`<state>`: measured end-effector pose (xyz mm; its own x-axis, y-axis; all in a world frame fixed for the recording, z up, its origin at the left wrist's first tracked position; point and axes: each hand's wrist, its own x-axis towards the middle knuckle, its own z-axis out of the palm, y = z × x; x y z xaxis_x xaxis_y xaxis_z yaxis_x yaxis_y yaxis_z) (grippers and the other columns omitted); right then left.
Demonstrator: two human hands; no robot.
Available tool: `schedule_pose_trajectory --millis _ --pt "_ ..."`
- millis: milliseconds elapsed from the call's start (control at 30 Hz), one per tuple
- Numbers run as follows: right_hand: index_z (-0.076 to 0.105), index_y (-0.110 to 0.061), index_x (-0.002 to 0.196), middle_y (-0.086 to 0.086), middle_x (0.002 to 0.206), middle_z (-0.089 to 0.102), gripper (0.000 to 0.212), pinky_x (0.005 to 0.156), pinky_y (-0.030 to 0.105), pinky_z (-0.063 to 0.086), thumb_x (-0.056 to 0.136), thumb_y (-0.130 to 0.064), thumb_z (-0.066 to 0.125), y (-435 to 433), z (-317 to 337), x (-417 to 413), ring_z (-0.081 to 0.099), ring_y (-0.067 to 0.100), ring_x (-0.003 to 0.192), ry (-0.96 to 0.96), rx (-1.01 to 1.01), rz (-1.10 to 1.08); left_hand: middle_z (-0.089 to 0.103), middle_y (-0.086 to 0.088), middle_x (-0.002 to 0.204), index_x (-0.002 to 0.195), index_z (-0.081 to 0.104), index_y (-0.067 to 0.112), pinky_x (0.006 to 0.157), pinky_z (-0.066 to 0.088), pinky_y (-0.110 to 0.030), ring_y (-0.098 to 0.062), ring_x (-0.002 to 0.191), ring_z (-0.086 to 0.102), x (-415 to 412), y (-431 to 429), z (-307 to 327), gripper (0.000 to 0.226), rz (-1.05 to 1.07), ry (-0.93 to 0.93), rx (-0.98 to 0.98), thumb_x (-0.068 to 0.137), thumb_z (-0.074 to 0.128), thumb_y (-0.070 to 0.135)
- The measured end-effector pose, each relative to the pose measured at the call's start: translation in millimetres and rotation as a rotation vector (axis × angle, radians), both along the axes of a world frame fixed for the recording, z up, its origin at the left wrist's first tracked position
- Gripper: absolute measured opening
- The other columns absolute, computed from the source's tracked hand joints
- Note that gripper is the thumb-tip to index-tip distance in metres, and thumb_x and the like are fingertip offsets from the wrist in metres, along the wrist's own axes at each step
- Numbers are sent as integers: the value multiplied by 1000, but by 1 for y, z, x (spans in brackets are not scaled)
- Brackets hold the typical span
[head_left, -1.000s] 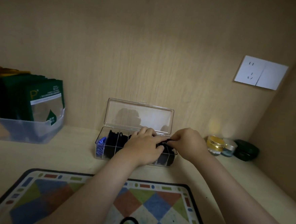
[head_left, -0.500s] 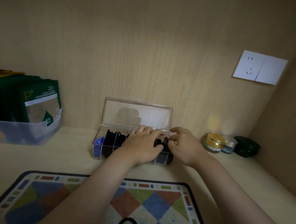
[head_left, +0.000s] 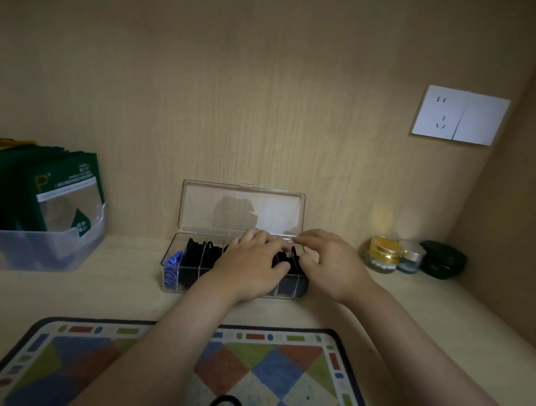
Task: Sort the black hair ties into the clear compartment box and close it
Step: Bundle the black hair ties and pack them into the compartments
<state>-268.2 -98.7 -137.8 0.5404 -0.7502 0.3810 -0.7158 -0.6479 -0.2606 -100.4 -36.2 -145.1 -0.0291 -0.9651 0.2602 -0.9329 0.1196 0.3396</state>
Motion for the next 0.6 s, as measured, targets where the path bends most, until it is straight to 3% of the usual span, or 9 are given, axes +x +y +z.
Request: schedule_pose_trajectory --millis 133,267,400,533,600 --pt "74 -35 113 -9 141 56 66 104 40 29 82 -49 18 -3 -6 -4 42 13 130 146 -77 -39 41 10 142 138 40 37 109 22 -33 -11 137 23 0 0 0 40 12 7 -26 99 41 46" --pt "74 -33 112 -2 143 50 70 105 40 26 84 -50 12 -1 -5 -1 35 15 134 207 -105 -40 40 9 143 142 39 42 110 21 -35 -11 138 21 0 -1 -2 42 0 -31 -11 100 36 48" --pt "64 -28 126 4 143 46 59 105 44 32 89 -44 20 2 -4 4 37 21 133 237 30 -63 41 8 145 143 38 41 111 22 -36 -12 139 23 0 -2 -2 44 -5 -60 -30 101 36 49" --pt "64 -26 124 0 133 50 37 100 41 44 98 -33 39 5 8 -4 52 19 120 28 104 -39 46 11 137 140 44 37 108 25 -33 -10 134 30 0 3 3 43 -14 -45 -80 99 42 49" --pt "64 -26 124 -3 130 50 33 96 33 46 97 -30 46 10 15 -6 55 15 111 -22 111 -10 49 12 127 132 53 36 102 26 -29 -7 128 32 -1 10 8 36 -18 -21 -129 98 45 48"
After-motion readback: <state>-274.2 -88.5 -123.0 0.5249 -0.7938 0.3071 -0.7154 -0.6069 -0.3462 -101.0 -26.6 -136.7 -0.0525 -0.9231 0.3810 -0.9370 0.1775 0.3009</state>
